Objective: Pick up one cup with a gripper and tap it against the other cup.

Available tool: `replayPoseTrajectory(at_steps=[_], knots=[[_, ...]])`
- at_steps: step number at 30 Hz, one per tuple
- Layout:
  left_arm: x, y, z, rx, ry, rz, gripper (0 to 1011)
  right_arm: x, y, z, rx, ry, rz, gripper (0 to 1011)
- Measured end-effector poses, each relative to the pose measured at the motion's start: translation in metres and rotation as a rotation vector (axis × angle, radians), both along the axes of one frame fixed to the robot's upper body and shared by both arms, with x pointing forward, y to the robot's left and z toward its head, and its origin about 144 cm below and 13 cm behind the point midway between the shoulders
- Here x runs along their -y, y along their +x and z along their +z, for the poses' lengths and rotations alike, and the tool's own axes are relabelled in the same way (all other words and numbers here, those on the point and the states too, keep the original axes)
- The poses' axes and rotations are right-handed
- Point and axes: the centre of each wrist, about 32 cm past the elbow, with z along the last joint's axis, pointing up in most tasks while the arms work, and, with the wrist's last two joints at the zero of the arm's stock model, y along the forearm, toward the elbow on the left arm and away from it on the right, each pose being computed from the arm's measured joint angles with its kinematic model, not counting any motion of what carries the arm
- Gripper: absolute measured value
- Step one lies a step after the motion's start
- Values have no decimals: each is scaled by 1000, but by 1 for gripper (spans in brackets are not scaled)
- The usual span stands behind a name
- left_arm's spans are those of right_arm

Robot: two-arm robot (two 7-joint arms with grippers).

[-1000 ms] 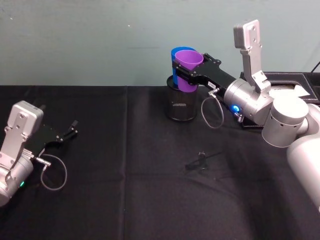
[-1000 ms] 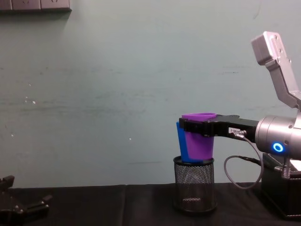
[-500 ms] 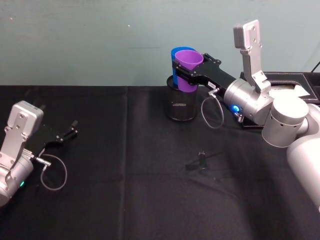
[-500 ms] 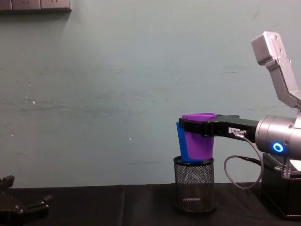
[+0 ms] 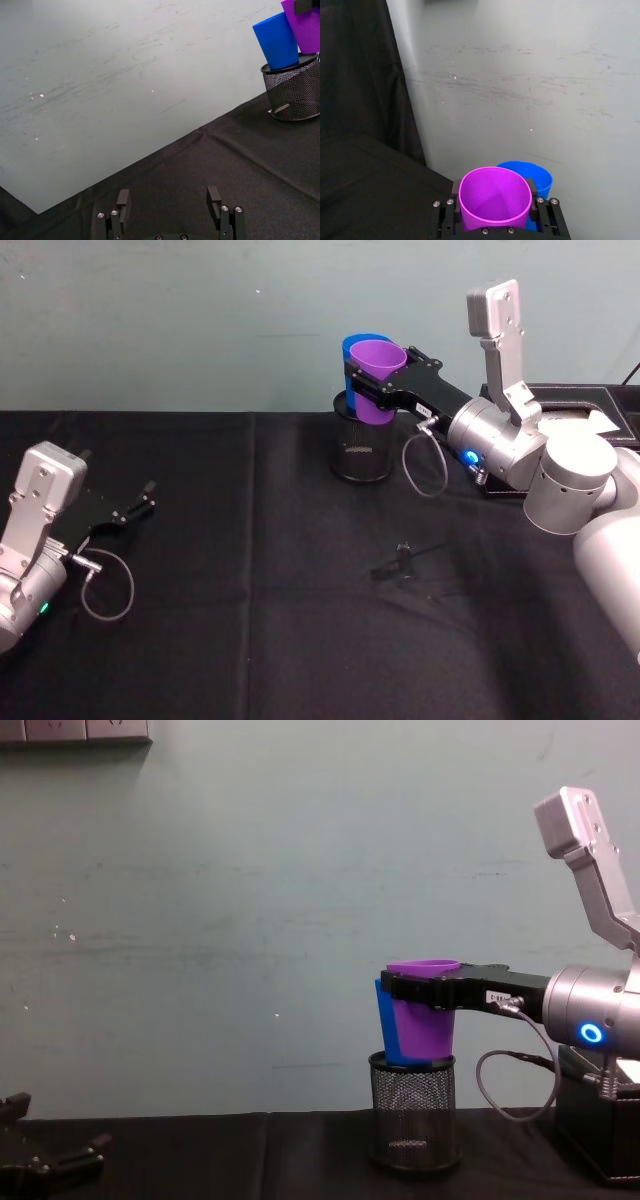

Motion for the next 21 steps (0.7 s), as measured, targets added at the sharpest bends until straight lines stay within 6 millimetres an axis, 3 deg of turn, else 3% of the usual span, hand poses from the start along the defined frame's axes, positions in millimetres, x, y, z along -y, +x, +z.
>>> replayPoseTrajectory(at_steps=[21], knots=[[0, 0, 0, 0, 0, 0, 1000, 0, 0, 0, 0, 0, 0, 736]])
